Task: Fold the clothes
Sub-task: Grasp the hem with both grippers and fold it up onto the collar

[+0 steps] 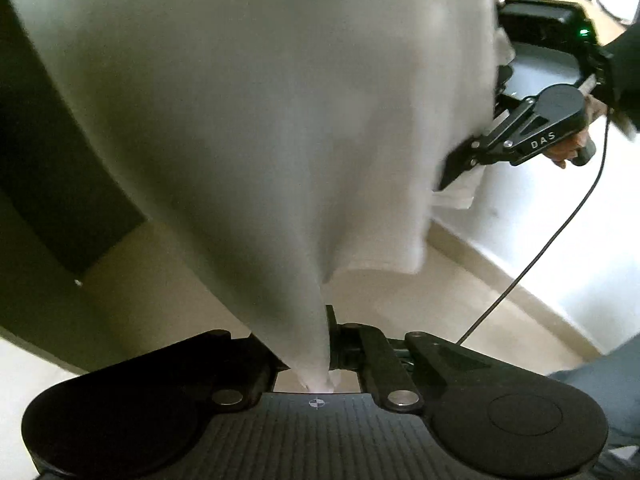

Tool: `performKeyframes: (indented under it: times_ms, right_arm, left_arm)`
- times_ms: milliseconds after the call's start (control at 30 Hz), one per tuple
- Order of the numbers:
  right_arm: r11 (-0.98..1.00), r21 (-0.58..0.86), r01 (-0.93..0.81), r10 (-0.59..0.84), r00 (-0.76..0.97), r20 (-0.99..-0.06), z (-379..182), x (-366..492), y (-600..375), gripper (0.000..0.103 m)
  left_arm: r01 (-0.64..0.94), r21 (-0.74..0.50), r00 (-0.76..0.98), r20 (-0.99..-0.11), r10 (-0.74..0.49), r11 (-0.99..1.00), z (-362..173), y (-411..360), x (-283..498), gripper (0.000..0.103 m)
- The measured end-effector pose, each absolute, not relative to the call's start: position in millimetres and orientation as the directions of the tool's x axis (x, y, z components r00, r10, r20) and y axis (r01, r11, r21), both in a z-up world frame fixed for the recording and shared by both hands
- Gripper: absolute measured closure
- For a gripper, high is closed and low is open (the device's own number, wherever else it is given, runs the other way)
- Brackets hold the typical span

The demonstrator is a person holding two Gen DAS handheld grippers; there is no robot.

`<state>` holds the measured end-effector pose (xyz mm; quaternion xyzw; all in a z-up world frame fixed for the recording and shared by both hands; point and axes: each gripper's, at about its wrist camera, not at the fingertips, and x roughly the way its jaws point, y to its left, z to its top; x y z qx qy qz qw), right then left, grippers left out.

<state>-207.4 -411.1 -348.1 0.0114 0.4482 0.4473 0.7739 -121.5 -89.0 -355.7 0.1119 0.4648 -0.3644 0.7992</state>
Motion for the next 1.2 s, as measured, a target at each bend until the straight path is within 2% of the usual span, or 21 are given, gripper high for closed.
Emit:
performKeyframes:
  times_ms: [300,500,667,900,1133,1200]
  right_arm:
    - [0.472,0.642,-0.604,0.809,0.006,-0.588,-264.5,-250.1,-428.8,0.100]
    - [0.413,0.719,-0.558,0.879,0.038,-0.475,-186.1,-250.1,-447.5,0.100]
    - [0.421,0.688,-0.591,0.895,0.145,-0.423,-134.0,-226.1,-468.4,0.100]
    - [0.481,0.567,-0.669,0.863,0.245,-0.443,-88.2,-143.5,-469.7,0.100]
    - [0.532,0.497,-0.685,0.823,0.280,-0.494,-87.9,-54.1,-446.7,0.100]
    - [0.546,0.482,-0.685,0.811,0.288,-0.510,-90.9,-27.9,-439.2,0.100]
  left_arm:
    - [0.693,-0.321,0.190,-0.783,-0.593,0.646,-255.0,-89.4,-140.1,0.098]
    - [0.671,-0.374,0.201,-0.739,-0.643,0.640,-177.1,-91.1,-132.6,0.098]
    - [0.649,-0.344,0.292,-0.711,-0.640,0.678,-127.7,-81.3,-103.4,0.098]
    - [0.638,-0.255,0.401,-0.695,-0.597,0.726,-94.4,-86.7,-36.8,0.098]
    - [0.616,-0.203,0.453,-0.700,-0.553,0.761,-92.1,-79.2,43.1,0.098]
    - [0.607,-0.208,0.455,-0.701,-0.549,0.767,-94.9,-76.2,45.7,0.098]
